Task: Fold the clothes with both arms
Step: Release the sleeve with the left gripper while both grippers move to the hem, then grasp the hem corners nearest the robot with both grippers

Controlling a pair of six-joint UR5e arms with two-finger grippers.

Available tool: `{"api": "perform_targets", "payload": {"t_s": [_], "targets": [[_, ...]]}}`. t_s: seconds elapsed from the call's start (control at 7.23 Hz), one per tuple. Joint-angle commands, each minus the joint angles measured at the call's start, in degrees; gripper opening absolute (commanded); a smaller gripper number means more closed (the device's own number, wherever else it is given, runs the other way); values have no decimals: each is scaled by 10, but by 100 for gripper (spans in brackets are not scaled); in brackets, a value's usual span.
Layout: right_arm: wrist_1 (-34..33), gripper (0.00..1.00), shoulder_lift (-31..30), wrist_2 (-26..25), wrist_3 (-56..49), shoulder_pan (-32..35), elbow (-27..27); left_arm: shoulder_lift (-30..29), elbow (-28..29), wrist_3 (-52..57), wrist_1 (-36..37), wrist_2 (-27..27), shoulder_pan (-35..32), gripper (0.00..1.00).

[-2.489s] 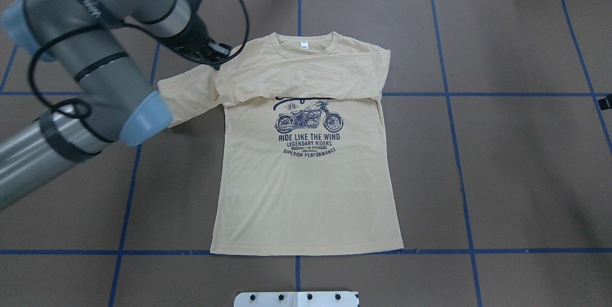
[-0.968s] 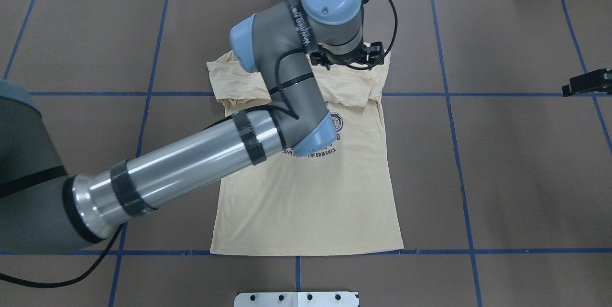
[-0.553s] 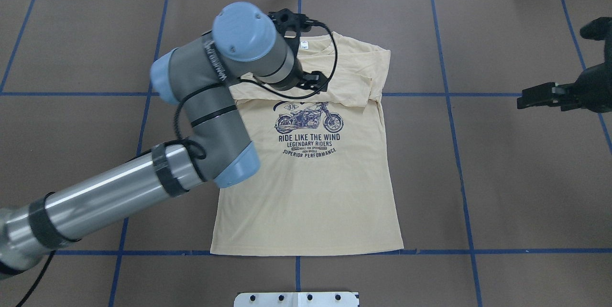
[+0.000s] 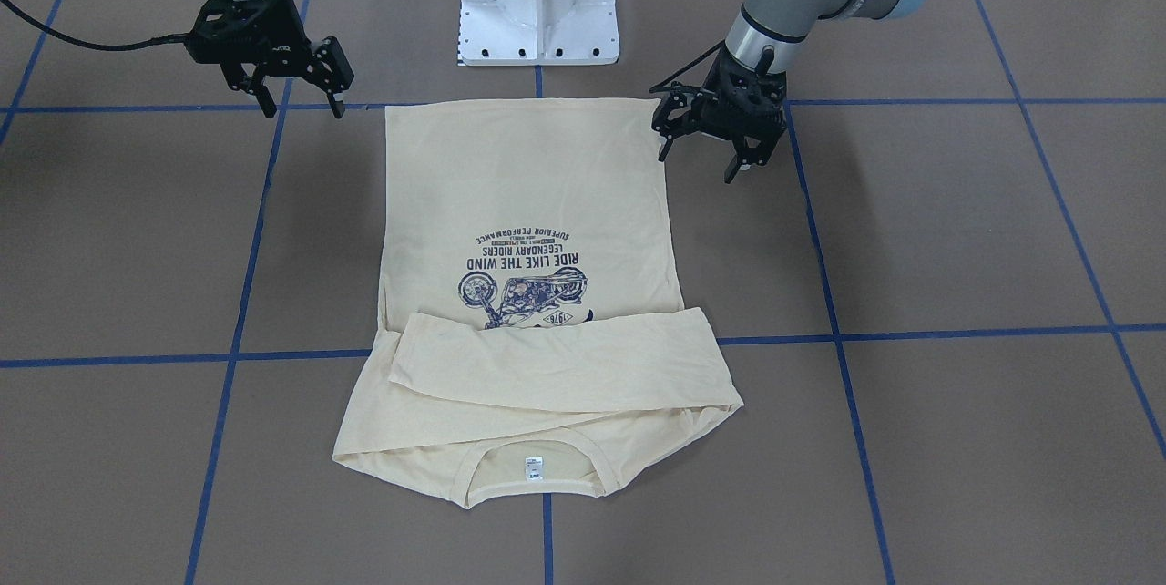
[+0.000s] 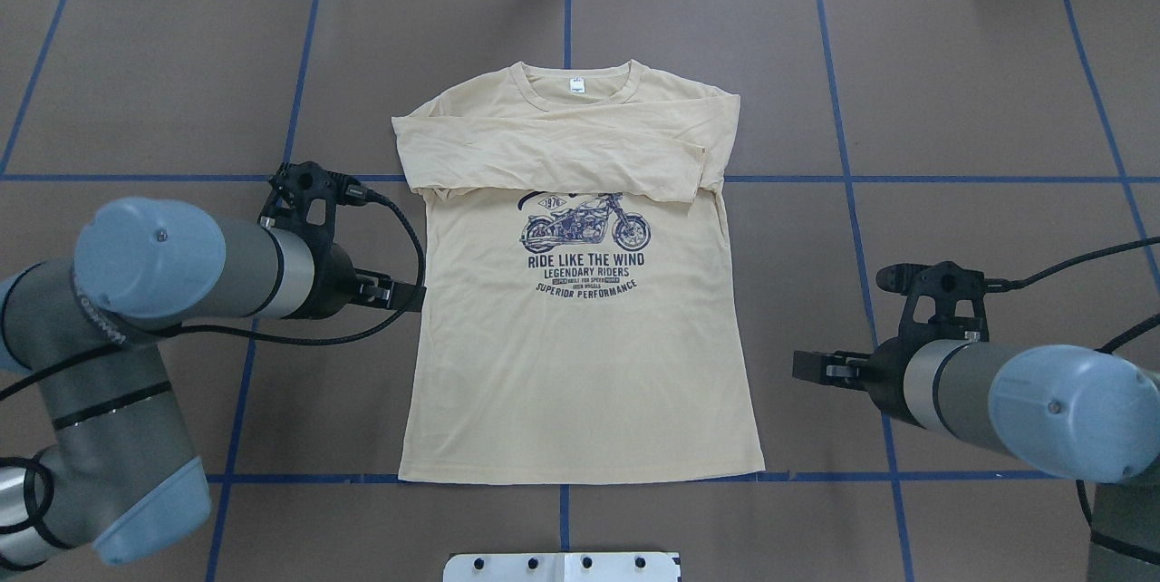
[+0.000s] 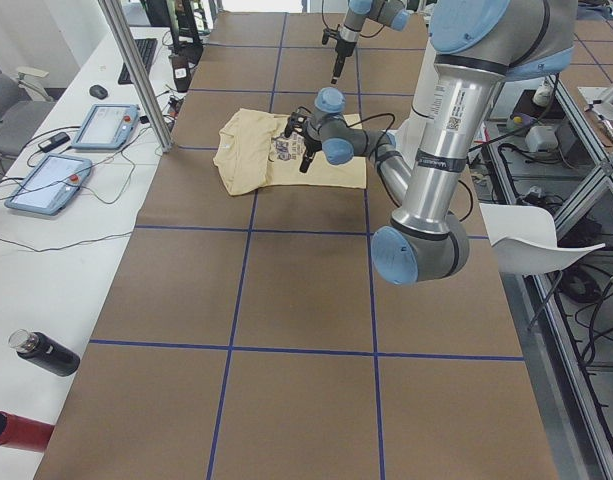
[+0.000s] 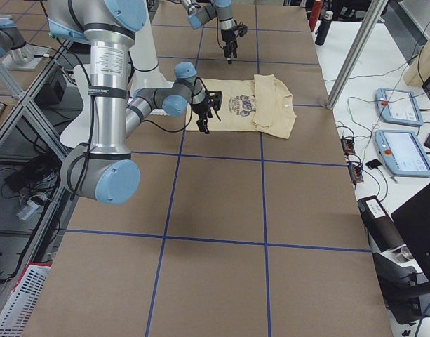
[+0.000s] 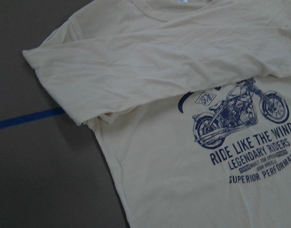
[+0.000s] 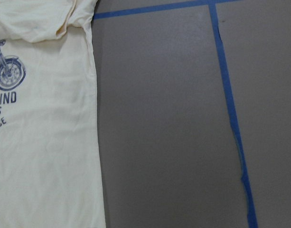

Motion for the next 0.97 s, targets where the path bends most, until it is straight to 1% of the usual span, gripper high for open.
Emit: {"api": "perform_targets", "payload": {"t_s": [0.0,0.14,0.28,0.41,0.55,0.83], "targets": [[-12,99,4,-16,14,-29,1,39,-4,-103,-29,55,83,100],[-42,99,24,-16,22,-28,0,40,1,-138,-28,73,116,99],[-65,99,45,-17,22,-28,-1,40,0,-162,-27,75,129,89],[-70,99,48,-17,23,-29,-1,39,1,-182,-27,75,145,74],[-70,99,48,-18,23,-30,-2,39,0,-186,-27,75,153,65],[-70,99,48,-19,23,-30,-3,40,1,-200,-25,75,176,61]]}}
